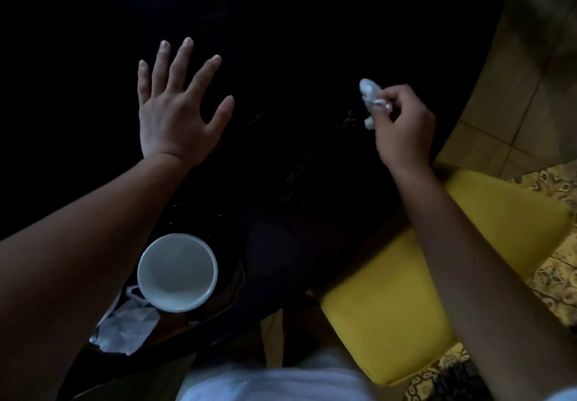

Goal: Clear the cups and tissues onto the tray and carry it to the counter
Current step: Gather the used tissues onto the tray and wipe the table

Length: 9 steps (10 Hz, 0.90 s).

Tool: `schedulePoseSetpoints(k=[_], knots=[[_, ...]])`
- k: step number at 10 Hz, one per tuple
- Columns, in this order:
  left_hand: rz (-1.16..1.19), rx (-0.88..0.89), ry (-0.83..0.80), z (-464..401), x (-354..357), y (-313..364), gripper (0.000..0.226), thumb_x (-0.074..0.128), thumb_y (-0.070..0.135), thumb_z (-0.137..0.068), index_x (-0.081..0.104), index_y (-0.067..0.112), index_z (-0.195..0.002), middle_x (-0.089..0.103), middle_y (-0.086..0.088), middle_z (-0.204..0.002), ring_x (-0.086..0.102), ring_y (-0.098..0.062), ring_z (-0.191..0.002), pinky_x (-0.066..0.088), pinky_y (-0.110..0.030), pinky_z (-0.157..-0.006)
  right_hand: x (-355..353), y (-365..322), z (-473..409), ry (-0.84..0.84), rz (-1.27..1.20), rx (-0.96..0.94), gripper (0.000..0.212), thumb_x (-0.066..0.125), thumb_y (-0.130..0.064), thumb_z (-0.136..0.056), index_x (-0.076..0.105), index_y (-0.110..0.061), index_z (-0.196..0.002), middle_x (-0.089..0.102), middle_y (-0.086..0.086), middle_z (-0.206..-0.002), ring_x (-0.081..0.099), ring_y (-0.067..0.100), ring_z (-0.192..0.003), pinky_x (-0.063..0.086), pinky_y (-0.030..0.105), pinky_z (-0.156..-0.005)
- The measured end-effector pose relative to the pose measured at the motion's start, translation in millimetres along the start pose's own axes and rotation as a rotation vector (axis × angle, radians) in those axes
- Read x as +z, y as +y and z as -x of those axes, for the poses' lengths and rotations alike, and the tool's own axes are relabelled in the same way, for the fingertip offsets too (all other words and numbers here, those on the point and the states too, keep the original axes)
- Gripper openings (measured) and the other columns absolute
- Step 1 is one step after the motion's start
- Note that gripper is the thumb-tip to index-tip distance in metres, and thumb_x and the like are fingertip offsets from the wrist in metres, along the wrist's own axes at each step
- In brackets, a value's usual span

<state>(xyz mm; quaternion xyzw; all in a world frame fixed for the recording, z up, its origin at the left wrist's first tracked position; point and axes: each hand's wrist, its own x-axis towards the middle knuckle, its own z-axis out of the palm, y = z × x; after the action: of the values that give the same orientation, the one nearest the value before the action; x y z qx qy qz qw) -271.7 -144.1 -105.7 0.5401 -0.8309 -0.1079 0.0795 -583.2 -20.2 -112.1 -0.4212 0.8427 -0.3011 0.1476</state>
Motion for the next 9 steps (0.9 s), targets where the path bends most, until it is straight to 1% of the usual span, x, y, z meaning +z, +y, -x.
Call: schedulePoseSetpoints(k=[1, 2, 3, 4, 5, 6, 7, 8, 9], knots=[[-0.003, 0.002, -0.002, -1.2, 0.1, 0.5, 0.062, 0.041, 0.062, -0.101, 0.037, 0.034, -0.157, 0.019, -0.002, -0.171, 0.008, -0.029, -0.159, 0.002, -0.052, -0.127, 2.0, 8.3, -14.5, -0.011, -0.001, 0.032, 0.019, 0.056, -0.027, -0.095, 0.068, -0.017, -0.107, 0.071, 0.003, -0.104, 0.067, 0.019, -0.096, 0.049, 0.028, -0.079], [-0.003, -0.001, -0.003, -1.0, -0.5, -0.9, 0.063, 0.041, 0.062, -0.101, 0.037, 0.034, -0.157, 0.019, -0.001, -0.171, 0.008, -0.029, -0.159, 0.003, -0.053, -0.127, 11.9, 9.3, -6.6, -0.065, 0.053, 0.01, 0.02, 0.056, -0.024, -0.095, 0.068, -0.014, -0.107, 0.069, 0.009, -0.105, 0.066, 0.026, -0.098, 0.05, 0.035, -0.078], [-0.01, -0.004, -0.008, -0.9, 0.4, -0.2, 0.063, 0.04, 0.062, -0.101, 0.037, 0.035, -0.157, 0.019, -0.001, -0.171, 0.008, -0.029, -0.159, 0.003, -0.053, -0.127, 25.4, -2.6, 22.3, -0.164, 0.138, -0.101, 0.017, 0.055, -0.018, -0.092, 0.067, -0.013, -0.104, 0.066, 0.011, -0.099, 0.064, 0.031, -0.09, 0.05, 0.039, -0.073], [-0.008, -0.006, -0.004, -1.3, 0.1, 0.4, 0.063, 0.04, 0.062, -0.101, 0.037, 0.035, -0.157, 0.019, -0.001, -0.171, 0.008, -0.029, -0.159, 0.002, -0.053, -0.127, 28.8, -15.3, 53.7, -0.335, 0.128, -0.209, 0.016, 0.056, -0.018, -0.092, 0.066, -0.014, -0.103, 0.063, 0.007, -0.097, 0.062, 0.027, -0.086, 0.051, 0.038, -0.07], [0.006, -0.002, -0.003, -0.9, -0.2, -0.1, 0.062, 0.041, 0.062, -0.101, 0.038, 0.034, -0.156, 0.019, -0.002, -0.171, 0.009, -0.03, -0.159, 0.002, -0.053, -0.127, 19.9, -13.8, 47.1, -0.333, 0.055, -0.196, 0.015, 0.059, -0.017, -0.092, 0.068, -0.013, -0.103, 0.067, 0.005, -0.098, 0.064, 0.023, -0.09, 0.046, 0.029, -0.075], [0.005, -0.005, -0.004, -0.5, 0.3, 0.4, 0.062, 0.041, 0.062, -0.101, 0.038, 0.034, -0.156, 0.019, -0.002, -0.171, 0.008, -0.029, -0.159, 0.002, -0.052, -0.127, 1.8, -0.3, 5.4, -0.103, 0.005, -0.08, 0.018, 0.06, -0.019, -0.091, 0.069, -0.011, -0.105, 0.071, 0.008, -0.1, 0.066, 0.023, -0.093, 0.046, 0.028, -0.078], [0.002, -0.001, 0.003, -1.0, 0.0, 0.3, 0.062, 0.041, 0.062, -0.101, 0.038, 0.034, -0.156, 0.02, -0.002, -0.171, 0.009, -0.029, -0.159, 0.002, -0.052, -0.127, -11.0, 11.4, -36.5, -0.033, -0.035, 0.0, 0.025, 0.058, -0.024, -0.092, 0.067, -0.013, -0.113, 0.071, 0.006, -0.103, 0.065, 0.019, -0.094, 0.048, 0.03, -0.079], [0.0, -0.004, -0.002, -1.2, 0.0, 0.3, 0.062, 0.041, 0.062, -0.101, 0.038, 0.034, -0.156, 0.019, -0.001, -0.171, 0.008, -0.029, -0.159, 0.002, -0.052, -0.127, -5.5, 17.6, -58.5, -0.139, 0.06, -0.036, 0.029, 0.051, -0.024, -0.093, 0.067, -0.014, -0.115, 0.069, 0.012, -0.107, 0.065, 0.027, -0.099, 0.046, 0.032, -0.078], [0.004, -0.005, -0.006, -1.3, -0.5, 0.4, 0.062, 0.04, 0.062, -0.101, 0.037, 0.034, -0.157, 0.018, -0.001, -0.171, 0.008, -0.028, -0.159, 0.002, -0.052, -0.127, 2.7, 13.2, -50.7, -0.233, 0.164, -0.098, 0.029, 0.049, -0.023, -0.094, 0.066, -0.014, -0.115, 0.065, 0.017, -0.111, 0.062, 0.035, -0.102, 0.048, 0.039, -0.079]])
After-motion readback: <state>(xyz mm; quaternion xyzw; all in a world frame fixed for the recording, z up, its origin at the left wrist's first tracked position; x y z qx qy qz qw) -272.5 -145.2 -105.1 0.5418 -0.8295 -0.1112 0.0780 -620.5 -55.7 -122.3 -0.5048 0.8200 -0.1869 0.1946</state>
